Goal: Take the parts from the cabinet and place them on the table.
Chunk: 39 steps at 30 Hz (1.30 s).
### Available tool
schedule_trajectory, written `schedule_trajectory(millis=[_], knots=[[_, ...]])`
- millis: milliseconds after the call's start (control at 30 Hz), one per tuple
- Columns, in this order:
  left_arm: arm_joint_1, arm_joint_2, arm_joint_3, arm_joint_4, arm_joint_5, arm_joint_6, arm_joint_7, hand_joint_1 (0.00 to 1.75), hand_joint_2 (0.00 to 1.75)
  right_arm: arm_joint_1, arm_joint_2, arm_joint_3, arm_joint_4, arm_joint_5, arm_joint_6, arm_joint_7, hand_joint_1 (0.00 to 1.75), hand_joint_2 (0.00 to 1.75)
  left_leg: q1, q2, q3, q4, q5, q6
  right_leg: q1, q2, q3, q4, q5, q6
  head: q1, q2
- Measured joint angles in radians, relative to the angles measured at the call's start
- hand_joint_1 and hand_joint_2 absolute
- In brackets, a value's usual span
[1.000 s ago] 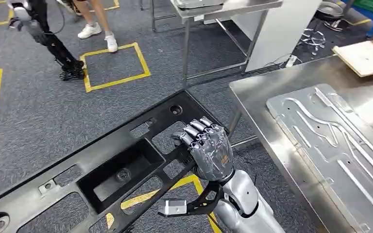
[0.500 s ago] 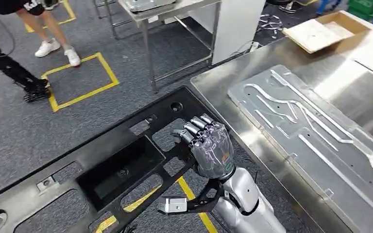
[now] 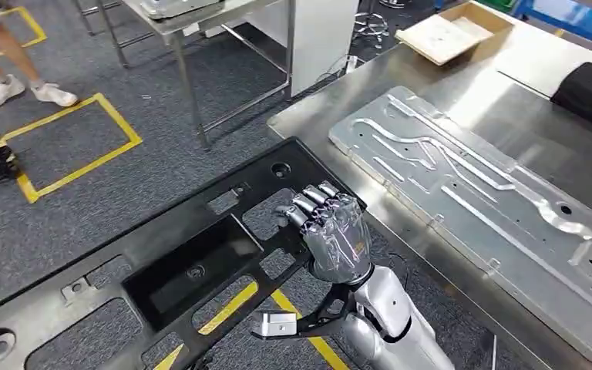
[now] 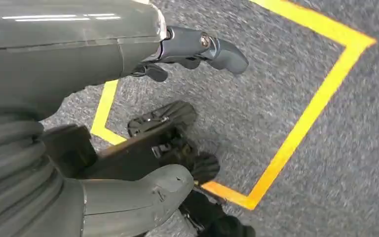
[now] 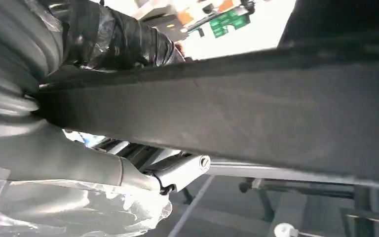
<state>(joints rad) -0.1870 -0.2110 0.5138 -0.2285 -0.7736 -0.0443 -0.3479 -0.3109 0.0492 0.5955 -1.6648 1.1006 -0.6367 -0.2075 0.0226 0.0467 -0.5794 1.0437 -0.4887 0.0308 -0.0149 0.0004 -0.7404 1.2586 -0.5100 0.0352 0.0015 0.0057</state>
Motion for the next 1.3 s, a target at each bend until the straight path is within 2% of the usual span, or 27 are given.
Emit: schedule_trajectory(millis=[33,67,100,233,267,300,333,400,433,500,533,567,600,633,733,767,800,833,900,933,967,1000,1067,1100,1133,1233,1300], knots=[[0.0,-0.001,0.0,0.0,0.0,0.0,0.0,0.0,1.75,0.0,0.0,0.0,0.0,0.0,0.0,0.0,1.75,1.75,0.0,0.01,0.005,0.0,-0.003,-0.003,0.002,-0.008,0.045,-0.083,0.043,-0.006,0.0,0.0],[0.0,-0.002,0.0,0.0,0.0,0.0,0.0,0.0,1.75,0.0,0.0,0.0,0.0,0.0,-0.001,0.0,1.75,1.75,-0.001,0.019,0.011,-0.001,-0.007,-0.006,0.006,-0.033,0.096,-0.172,0.079,-0.015,0.0,0.0],[0.0,-0.002,0.0,0.0,0.0,0.0,0.0,0.0,1.75,0.0,0.0,0.0,0.0,0.0,-0.001,0.0,1.75,1.75,-0.005,0.026,0.014,-0.003,-0.01,-0.011,0.022,-0.079,0.113,-0.203,0.058,-0.023,0.0,0.0],[-0.002,-0.002,0.0,0.0,0.0,-0.001,-0.001,0.0,1.75,0.003,-0.001,0.0,0.0,0.0,-0.002,0.0,1.75,1.75,-0.013,0.066,0.031,-0.014,-0.014,-0.03,0.027,-0.037,0.111,-0.22,0.065,-0.039,0.0,0.0],[-0.002,-0.002,0.0,0.0,0.0,-0.001,-0.001,0.0,1.75,0.005,-0.001,0.0,0.0,0.0,-0.002,0.0,1.75,1.75,-0.007,0.05,0.03,-0.008,-0.026,-0.036,0.011,-0.028,0.123,-0.234,0.072,-0.047,-0.001,0.0],[-0.003,-0.002,0.0,0.0,0.0,-0.001,-0.002,0.0,1.75,0.002,-0.002,0.0,0.0,0.0,-0.003,0.0,1.75,1.75,-0.006,0.004,0.022,0.022,-0.046,-0.038,0.011,-0.017,0.126,-0.238,0.074,-0.054,0.0,0.0],[-0.003,-0.002,0.0,0.0,0.0,-0.001,-0.002,0.0,1.75,0.002,-0.001,0.0,0.0,0.0,-0.002,0.0,1.75,1.75,-0.005,-0.021,-0.007,0.081,-0.08,-0.038,0.01,-0.012,0.126,-0.238,0.075,-0.059,-0.001,0.0],[0.004,0.0,0.0,0.0,0.0,-0.002,-0.002,0.0,1.75,0.006,-0.001,0.0,0.001,0.0,-0.003,0.0,1.75,1.75,-0.005,-0.038,-0.085,0.237,-0.143,-0.043,0.011,0.014,0.126,-0.237,0.074,-0.061,-0.001,0.0],[0.008,0.0,0.0,0.0,0.001,-0.001,-0.001,0.0,1.75,0.008,-0.002,0.0,0.002,0.0,-0.003,0.0,1.75,1.75,-0.005,-0.038,-0.112,0.284,-0.148,-0.044,0.012,0.029,0.125,-0.235,0.074,-0.061,-0.001,0.0],[0.01,0.003,0.0,0.0,0.001,-0.001,-0.001,0.0,1.75,0.013,-0.002,0.0,0.003,0.001,-0.004,0.0,1.75,1.75,-0.004,-0.038,-0.104,0.237,-0.086,-0.044,0.011,0.056,0.126,-0.229,0.071,-0.06,-0.001,0.0],[0.008,0.003,0.0,0.0,0.002,-0.001,-0.002,0.0,1.75,0.014,-0.002,0.0,0.004,0.001,-0.004,0.0,1.75,1.75,-0.003,-0.043,-0.075,0.162,-0.038,-0.042,0.011,0.07,0.126,-0.225,0.07,-0.058,-0.001,0.0],[0.007,0.005,0.0,0.0,0.002,-0.001,-0.002,0.0,1.75,0.014,-0.001,0.0,0.003,0.001,-0.005,0.0,1.75,1.75,-0.001,-0.062,-0.037,0.071,0.011,-0.04,0.01,0.083,0.126,-0.22,0.067,-0.054,-0.001,0.0],[0.008,0.006,0.0,0.0,0.002,-0.001,-0.002,0.0,1.75,0.014,-0.002,0.0,0.004,0.001,-0.005,0.0,1.75,1.75,0.003,-0.119,-0.014,0.023,0.008,-0.033,0.008,0.092,0.12,-0.213,0.063,-0.049,0.0,0.0],[0.008,0.007,0.0,0.0,0.002,-0.001,-0.002,0.0,1.75,0.012,-0.001,0.0,0.004,0.001,-0.005,0.0,1.75,1.75,0.006,-0.131,-0.01,0.004,0.006,-0.032,0.013,0.104,0.111,-0.201,0.061,-0.043,0.0,0.0],[0.008,0.008,0.0,0.0,0.002,-0.001,-0.002,0.0,1.75,0.018,-0.002,0.0,0.004,0.001,-0.006,0.0,1.75,1.75,-0.004,-0.104,-0.011,0.008,0.012,-0.017,0.003,0.132,0.104,-0.214,0.073,-0.02,-0.001,0.0],[0.006,0.004,0.0,0.0,0.002,-0.001,-0.002,0.0,1.75,0.018,-0.002,-0.001,0.004,0.001,-0.007,0.0,1.75,1.75,0.009,-0.09,-0.007,-0.008,0.02,-0.004,0.002,0.136,0.102,-0.21,0.071,-0.016,-0.001,0.0],[0.004,0.005,0.0,0.0,0.002,0.0,-0.003,0.0,1.75,0.019,-0.002,-0.001,0.003,0.001,-0.008,0.0,1.75,1.75,0.005,-0.078,-0.003,-0.013,0.023,0.002,0.009,0.079,0.096,-0.193,0.057,-0.012,0.001,0.0],[0.003,0.005,0.0,0.0,0.002,0.0,-0.003,0.0,1.75,0.017,-0.002,-0.002,0.003,0.001,-0.008,0.0,1.75,1.75,0.004,-0.067,-0.002,-0.015,0.024,0.007,0.008,0.041,0.072,-0.146,0.024,-0.007,0.005,0.0],[0.009,0.006,0.0,0.0,0.0,0.001,-0.002,0.0,1.75,0.019,-0.002,-0.002,0.003,0.001,-0.008,0.0,1.75,1.75,0.001,-0.039,-0.003,-0.015,0.022,0.009,0.003,0.01,-0.004,0.008,-0.047,0.002,0.005,0.0],[0.011,0.007,0.0,0.0,0.0,0.004,-0.002,0.0,1.75,0.02,-0.003,-0.003,0.003,0.001,-0.008,0.0,1.75,1.75,0.001,-0.03,-0.004,-0.015,0.021,0.009,0.0,0.006,-0.032,0.062,-0.062,0.005,0.005,0.0],[0.012,0.008,0.0,0.0,-0.002,0.004,-0.002,0.0,1.75,0.02,-0.003,-0.004,0.004,0.006,-0.008,0.0,1.75,1.75,0.001,-0.023,-0.004,-0.014,0.02,0.008,-0.002,0.004,-0.038,0.074,-0.055,0.007,0.005,0.0],[0.011,0.008,0.0,0.0,-0.002,0.004,-0.001,0.0,1.75,0.02,-0.003,-0.004,0.005,0.013,-0.008,0.0,1.75,1.75,0.001,-0.016,-0.003,-0.014,0.019,0.007,-0.005,0.002,-0.022,0.043,-0.028,0.008,0.005,0.0],[0.006,0.006,-0.001,0.0,-0.003,0.004,-0.001,0.0,1.75,0.02,-0.003,-0.004,0.005,0.021,-0.009,-0.002,1.75,1.75,0.001,-0.008,0.003,-0.014,0.017,0.003,-0.007,-0.004,0.078,-0.132,0.059,0.002,0.005,0.0],[0.004,0.006,-0.002,0.0,-0.003,0.004,-0.001,0.0,1.75,0.018,-0.003,-0.004,0.005,0.021,-0.01,-0.002,1.75,1.75,0.001,-0.006,0.006,-0.015,0.015,0.0,-0.005,-0.012,0.122,-0.216,0.072,-0.006,0.005,0.0],[0.003,0.005,-0.003,0.0,-0.003,0.004,-0.001,0.0,1.75,0.017,-0.003,-0.004,0.006,0.022,-0.01,-0.002,1.75,1.75,-0.005,-0.006,0.004,-0.013,0.013,-0.007,0.006,-0.016,0.129,-0.225,0.061,-0.01,0.005,0.0],[0.003,0.005,-0.003,0.0,-0.003,0.003,0.001,0.0,1.75,0.015,-0.003,-0.005,0.006,0.022,-0.01,-0.002,1.75,1.75,0.0,-0.002,0.01,-0.023,0.015,-0.028,0.011,-0.009,0.126,-0.225,0.06,-0.025,0.005,0.0],[0.002,0.004,-0.004,0.0,-0.003,0.003,0.001,0.0,1.75,0.014,-0.002,-0.005,0.006,0.023,-0.011,-0.002,1.75,1.75,0.002,-0.015,0.011,-0.008,0.001,-0.04,0.001,-0.006,0.143,-0.251,0.072,-0.041,0.005,0.0]])
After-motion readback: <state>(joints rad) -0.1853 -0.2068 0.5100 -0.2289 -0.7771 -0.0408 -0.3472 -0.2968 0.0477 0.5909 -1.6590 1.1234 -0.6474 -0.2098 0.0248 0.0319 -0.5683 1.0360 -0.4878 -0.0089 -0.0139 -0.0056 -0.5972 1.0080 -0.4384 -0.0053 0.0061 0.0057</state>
